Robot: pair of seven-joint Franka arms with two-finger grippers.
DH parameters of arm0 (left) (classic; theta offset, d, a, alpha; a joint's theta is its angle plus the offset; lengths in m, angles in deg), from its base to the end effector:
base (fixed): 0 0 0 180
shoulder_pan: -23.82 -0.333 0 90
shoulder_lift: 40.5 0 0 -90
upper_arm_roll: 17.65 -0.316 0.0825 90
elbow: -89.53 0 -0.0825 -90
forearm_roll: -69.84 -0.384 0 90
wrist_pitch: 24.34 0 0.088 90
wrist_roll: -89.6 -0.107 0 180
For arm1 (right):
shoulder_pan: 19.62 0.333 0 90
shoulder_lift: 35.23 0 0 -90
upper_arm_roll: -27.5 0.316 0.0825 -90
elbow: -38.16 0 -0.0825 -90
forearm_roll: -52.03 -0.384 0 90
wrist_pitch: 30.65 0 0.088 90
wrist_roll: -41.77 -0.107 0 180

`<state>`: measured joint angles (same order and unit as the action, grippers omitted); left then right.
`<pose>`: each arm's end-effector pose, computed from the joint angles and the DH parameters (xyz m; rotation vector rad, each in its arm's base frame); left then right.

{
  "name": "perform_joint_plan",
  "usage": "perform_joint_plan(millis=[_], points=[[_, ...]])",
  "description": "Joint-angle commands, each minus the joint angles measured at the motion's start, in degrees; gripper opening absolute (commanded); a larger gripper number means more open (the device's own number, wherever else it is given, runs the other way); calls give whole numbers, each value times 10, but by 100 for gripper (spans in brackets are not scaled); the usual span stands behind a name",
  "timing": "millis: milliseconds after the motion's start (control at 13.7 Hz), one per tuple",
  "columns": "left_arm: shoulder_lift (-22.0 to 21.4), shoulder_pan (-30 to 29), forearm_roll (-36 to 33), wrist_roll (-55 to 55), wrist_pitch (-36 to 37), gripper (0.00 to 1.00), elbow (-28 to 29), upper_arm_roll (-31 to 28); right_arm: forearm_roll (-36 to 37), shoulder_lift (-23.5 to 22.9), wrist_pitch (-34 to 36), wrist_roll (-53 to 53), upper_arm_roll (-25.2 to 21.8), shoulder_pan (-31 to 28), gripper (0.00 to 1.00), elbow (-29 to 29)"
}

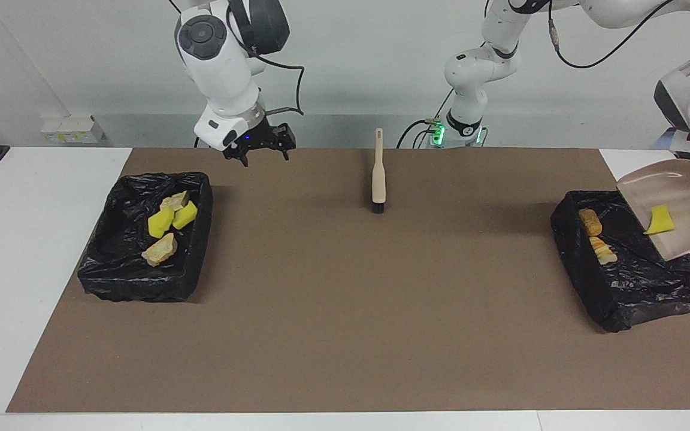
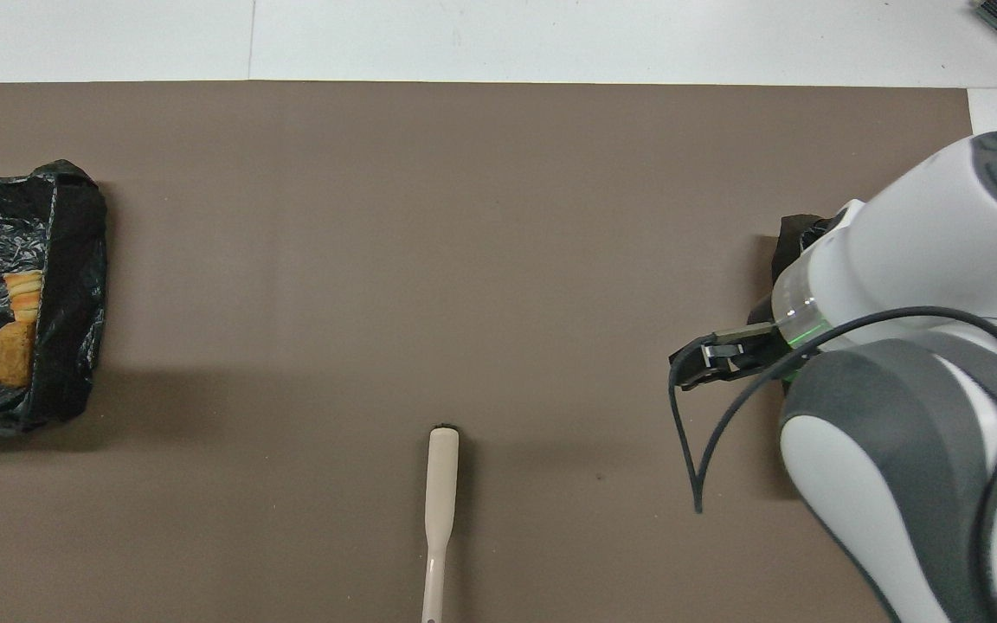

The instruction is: Sweep and dump trash in bin

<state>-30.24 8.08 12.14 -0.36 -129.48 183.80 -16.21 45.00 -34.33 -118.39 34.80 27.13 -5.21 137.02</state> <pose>0.5918 0.2221 0.5426 -1.6468 1.6956 0.9707 0.5177 0.1434 0.5587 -3.0333 -0.1781 0.3013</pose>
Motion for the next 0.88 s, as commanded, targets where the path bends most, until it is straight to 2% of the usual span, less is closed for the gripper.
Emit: perform_joint_plan(millis=[0, 146, 439, 658, 804], points=[[-31, 21, -31, 7, -2, 0, 49, -6, 15, 13, 10, 65, 6, -58, 100, 2], [-38, 20, -45, 8, -2, 0, 57, -7, 31, 13, 12, 103, 13, -103, 100, -16], [-74, 24, -69, 13, -2, 0, 56, -4, 104, 7, -1, 127, 8, -140, 100, -28], [-87, 62, -44, 15, 3, 0, 44, 0, 111, -6, -22, 128, 6, -176, 100, -52], [-88, 97, 21, 32, 33, 0, 44, 1, 101, -12, -20, 128, -15, -181, 100, -69]])
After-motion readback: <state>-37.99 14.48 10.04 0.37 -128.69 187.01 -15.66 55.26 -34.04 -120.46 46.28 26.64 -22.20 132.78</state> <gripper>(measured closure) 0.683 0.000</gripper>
